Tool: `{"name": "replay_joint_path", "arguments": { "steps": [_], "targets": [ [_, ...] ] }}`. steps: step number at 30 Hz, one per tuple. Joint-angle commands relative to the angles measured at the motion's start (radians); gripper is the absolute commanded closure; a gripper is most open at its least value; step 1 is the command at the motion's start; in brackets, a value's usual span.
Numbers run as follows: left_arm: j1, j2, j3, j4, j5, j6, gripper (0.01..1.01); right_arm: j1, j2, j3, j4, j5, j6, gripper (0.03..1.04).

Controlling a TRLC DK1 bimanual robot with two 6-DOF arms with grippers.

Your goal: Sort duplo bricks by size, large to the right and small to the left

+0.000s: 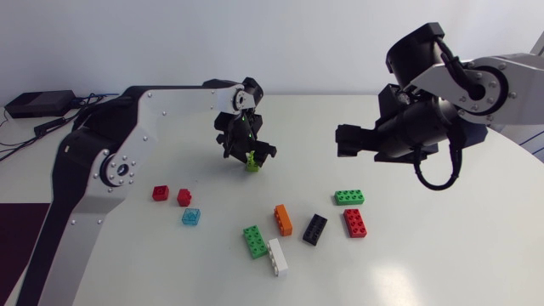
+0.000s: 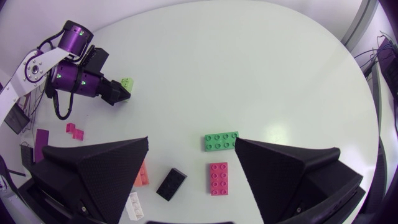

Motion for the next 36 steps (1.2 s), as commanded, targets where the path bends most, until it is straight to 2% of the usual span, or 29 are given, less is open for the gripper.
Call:
{"name": "replay_joint_path", "arguments": {
  "steps": [1, 7, 13, 17, 22, 26, 31, 36],
  "targets": [
    [0.002, 0.042, 0.032, -0.012, -0.003, -0.025, 0.666, -0.005, -0.015, -0.023, 0.001, 0.011, 0.021, 0.06],
    [-0.001, -0.007, -0.032, 0.009, -0.001, -0.025, 0.725, -0.005, -0.024, -0.027, 0.001, 0.011, 0.021, 0.06],
    [-0.01, -0.166, -0.222, 0.066, -0.001, -0.011, 0.728, -0.002, -0.035, -0.03, 0.001, 0.008, 0.027, 0.06],
    [-0.062, -0.309, -0.426, 0.126, 0.011, 0.007, 0.728, 0.003, -0.043, -0.04, 0.001, 0.007, 0.029, 0.06],
    [-0.185, -0.45, -0.62, 0.181, 0.048, 0.016, 0.726, 0.004, -0.055, -0.047, 0.001, 0.007, 0.032, 0.06],
    [-0.285, -0.45, -0.646, 0.184, 0.06, 0.033, 0.723, 0.004, -0.064, -0.058, 0.001, 0.005, 0.036, 0.06],
    [-0.345, -0.384, -0.617, 0.183, 0.062, 0.059, 0.723, 0.003, -0.092, -0.084, 0.001, 0.007, 0.036, 0.06],
    [-0.46, -0.374, -0.597, 0.193, 0.062, 0.102, 0.721, -0.011, -0.106, -0.102, 0.001, 0.007, 0.032, 0.06]
  ]
}}
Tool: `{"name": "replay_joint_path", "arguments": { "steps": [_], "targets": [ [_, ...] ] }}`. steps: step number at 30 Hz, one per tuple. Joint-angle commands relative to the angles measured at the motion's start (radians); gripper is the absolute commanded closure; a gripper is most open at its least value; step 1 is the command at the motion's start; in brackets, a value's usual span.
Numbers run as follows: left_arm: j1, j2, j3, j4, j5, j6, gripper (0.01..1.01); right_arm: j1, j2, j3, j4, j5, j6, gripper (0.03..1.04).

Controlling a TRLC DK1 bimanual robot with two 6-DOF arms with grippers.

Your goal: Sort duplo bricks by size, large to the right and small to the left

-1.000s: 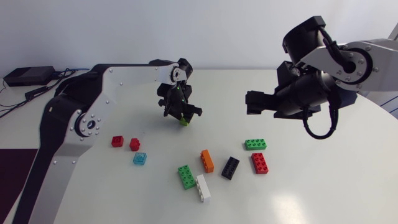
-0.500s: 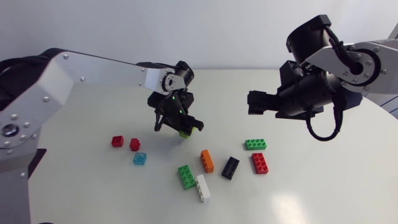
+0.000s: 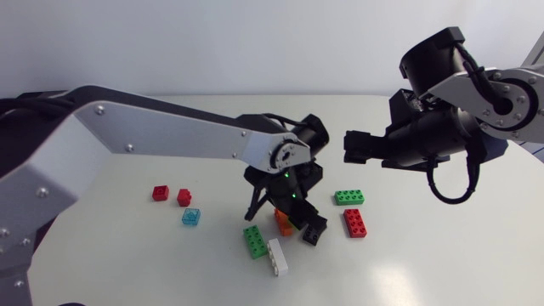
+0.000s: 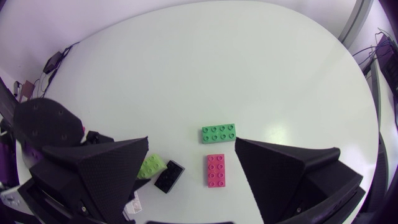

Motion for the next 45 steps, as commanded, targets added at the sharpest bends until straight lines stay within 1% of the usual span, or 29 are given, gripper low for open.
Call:
{"name": "replay_joint_path", "arguments": {
  "steps": [1, 7, 11, 12, 13, 14, 15, 18, 23, 26, 30, 34, 36, 39, 42, 45],
  "targets": [
    [-0.069, 0.044, 0.025, -0.002, 0.009, 0.031, 0.721, -0.01, -0.012, -0.027, 0.0, 0.007, 0.028, 0.06],
    [-0.13, 0.076, 0.098, -0.018, 0.009, 0.057, 0.72, -0.016, -0.019, -0.039, 0.0, 0.007, 0.026, 0.06],
    [-0.132, 0.125, 0.166, -0.059, 0.009, 0.063, 0.702, -0.021, -0.026, -0.042, 0.0, 0.006, 0.026, 0.06],
    [-0.129, 0.133, 0.177, -0.064, 0.009, 0.065, 0.656, -0.021, -0.026, -0.044, 0.0, 0.006, 0.026, 0.06],
    [-0.127, 0.136, 0.186, -0.076, 0.009, 0.065, 0.49, -0.021, -0.027, -0.044, 0.0, 0.006, 0.028, 0.06],
    [-0.126, 0.136, 0.19, -0.084, 0.009, 0.068, 0.215, -0.022, -0.027, -0.042, 0.0, 0.006, 0.028, 0.06],
    [-0.124, 0.132, 0.192, -0.093, 0.007, 0.07, 0.041, -0.022, -0.027, -0.042, 0.0, 0.006, 0.028, 0.06],
    [-0.1, 0.099, 0.186, -0.094, 0.004, 0.07, 0.043, -0.039, -0.029, -0.022, -0.001, -0.002, 0.026, 0.06],
    [-0.035, 0.043, 0.163, -0.094, -0.005, 0.063, 0.044, -0.1, -0.052, 0.027, -0.03, -0.022, 0.021, 0.06],
    [0.005, 0.021, 0.135, -0.094, -0.017, 0.065, 0.049, -0.114, -0.073, 0.024, -0.041, -0.03, 0.018, 0.06],
    [0.055, -0.013, 0.08, -0.082, -0.023, 0.074, 0.049, -0.16, -0.105, 0.025, -0.052, -0.066, 0.018, 0.06],
    [0.106, -0.057, 0.049, -0.079, -0.023, 0.077, 0.049, -0.159, -0.11, 0.024, -0.061, -0.066, 0.017, 0.06],
    [0.138, -0.083, 0.029, -0.076, -0.023, 0.077, 0.049, -0.143, -0.11, 0.019, -0.063, -0.068, 0.018, 0.06],
    [0.184, -0.125, -0.034, -0.056, -0.025, 0.077, 0.054, -0.091, -0.099, 0.002, -0.058, -0.068, 0.026, 0.06],
    [0.247, -0.175, -0.11, -0.036, -0.039, 0.079, 0.056, -0.002, -0.062, -0.008, -0.047, -0.065, 0.037, 0.06],
    [0.325, -0.243, -0.201, -0.015, -0.045, 0.096, 0.056, 0.119, -0.007, 0.002, -0.044, -0.063, 0.035, 0.06]
  ]
}}
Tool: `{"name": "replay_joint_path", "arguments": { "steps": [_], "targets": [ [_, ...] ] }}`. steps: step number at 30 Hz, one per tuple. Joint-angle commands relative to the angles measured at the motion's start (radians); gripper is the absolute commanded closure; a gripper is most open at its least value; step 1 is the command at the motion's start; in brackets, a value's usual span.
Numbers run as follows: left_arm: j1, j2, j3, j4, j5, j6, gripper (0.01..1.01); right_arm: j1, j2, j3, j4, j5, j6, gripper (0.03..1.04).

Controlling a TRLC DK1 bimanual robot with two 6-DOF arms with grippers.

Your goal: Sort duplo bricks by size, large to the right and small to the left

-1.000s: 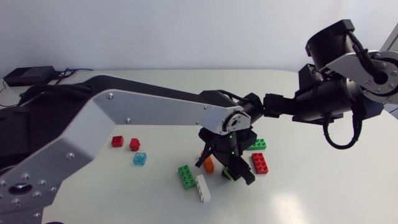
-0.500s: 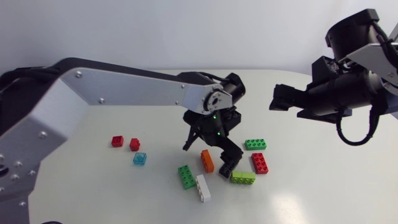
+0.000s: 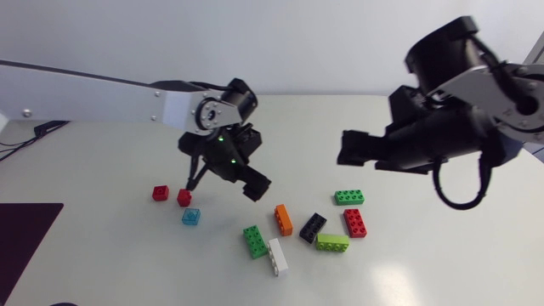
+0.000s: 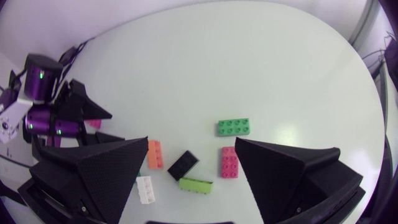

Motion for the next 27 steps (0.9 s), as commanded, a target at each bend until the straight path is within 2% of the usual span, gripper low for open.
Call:
{"name": "replay_joint_path", "arguments": {
  "steps": [1, 3, 5, 12, 18, 27],
  "targets": [
    [0.081, -0.085, -0.097, 0.02, -0.007, 0.028, 0.056, 0.112, 0.071, -0.006, 0.005, 0.002, 0.013, 0.06],
    [0.144, -0.132, -0.157, 0.039, -0.007, 0.04, 0.056, 0.21, 0.136, -0.003, 0.011, 0.033, -0.001, 0.06],
    [0.2, -0.177, -0.212, 0.052, -0.007, 0.049, 0.056, 0.265, 0.2, 0.013, 0.02, 0.05, -0.015, 0.06],
    [0.328, -0.313, -0.362, 0.086, -0.006, 0.083, 0.056, 0.303, 0.386, 0.045, 0.109, 0.05, -0.031, 0.06],
    [0.36, -0.356, -0.425, 0.109, -0.003, 0.078, 0.056, 0.3, 0.49, 0.06, 0.18, 0.046, -0.053, 0.06],
    [0.368, -0.364, -0.451, 0.12, 0.002, 0.075, 0.056, 0.307, 0.594, 0.115, 0.191, 0.05, -0.05, 0.09]
  ]
}}
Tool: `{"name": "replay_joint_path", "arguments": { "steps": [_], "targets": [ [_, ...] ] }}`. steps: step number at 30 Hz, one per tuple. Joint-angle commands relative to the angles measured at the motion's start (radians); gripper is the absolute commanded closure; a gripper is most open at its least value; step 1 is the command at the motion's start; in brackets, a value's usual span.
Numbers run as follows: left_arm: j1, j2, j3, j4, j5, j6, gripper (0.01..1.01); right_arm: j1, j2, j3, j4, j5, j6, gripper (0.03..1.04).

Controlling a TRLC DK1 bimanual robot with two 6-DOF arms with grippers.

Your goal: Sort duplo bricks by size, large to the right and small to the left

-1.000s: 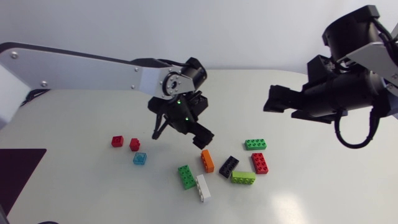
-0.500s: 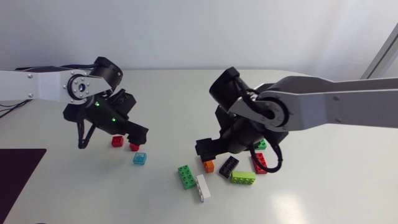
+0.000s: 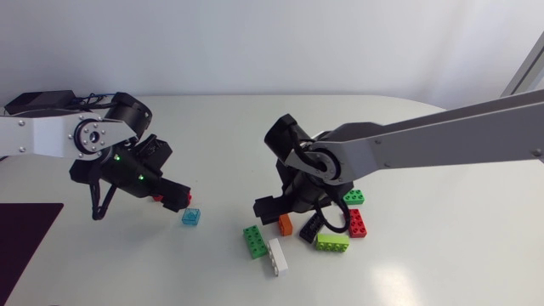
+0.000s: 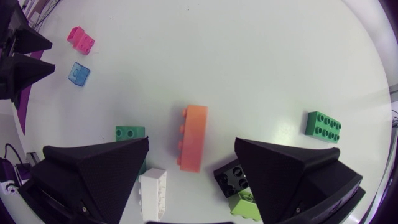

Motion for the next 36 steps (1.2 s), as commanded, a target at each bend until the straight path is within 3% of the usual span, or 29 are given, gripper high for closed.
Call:
{"name": "replay_joint_path", "arguments": {
  "steps": [1, 6, 10, 12, 14, 15, 16, 22, 31, 36],
  "targets": [
    [0.009, -0.021, -0.015, 0.008, 0.005, 0.014, 0.056, 0.009, 0.061, 0.03, 0.006, 0.011, -0.004, 0.1],
    [0.009, -0.038, -0.029, 0.01, 0.008, 0.016, 0.056, 0.011, 0.114, 0.043, -0.002, 0.011, 0.001, 0.1],
    [0.009, -0.039, -0.043, 0.019, 0.012, 0.017, 0.056, 0.011, 0.12, 0.053, -0.017, 0.008, 0.019, 0.24],
    [0.009, -0.041, -0.046, 0.021, 0.02, 0.017, 0.056, 0.009, 0.118, 0.053, -0.014, 0.0, 0.029, 0.42],
    [0.009, -0.044, -0.049, 0.021, 0.023, 0.017, 0.056, 0.003, 0.114, 0.04, 0.003, -0.034, 0.033, 0.75],
    [0.009, -0.045, -0.05, 0.022, 0.025, 0.017, 0.056, -0.001, 0.109, 0.03, 0.024, -0.048, 0.033, 0.97],
    [0.009, -0.047, -0.052, 0.024, 0.025, 0.017, 0.056, -0.004, 0.106, 0.021, 0.029, -0.051, 0.033, 1.02],
    [0.009, -0.056, -0.055, 0.025, 0.026, 0.017, 0.056, -0.052, 0.045, 0.0, 0.021, -0.049, 0.036, 1.02],
    [0.007, -0.065, -0.058, 0.031, 0.039, 0.016, 0.056, -0.31, -0.155, 0.017, -0.111, -0.086, 0.006, 1.02],
    [-0.004, -0.078, -0.073, 0.033, 0.049, 0.011, 0.056, -0.459, -0.233, -0.1, -0.138, -0.124, -0.028, 1.01]
  ]
}}
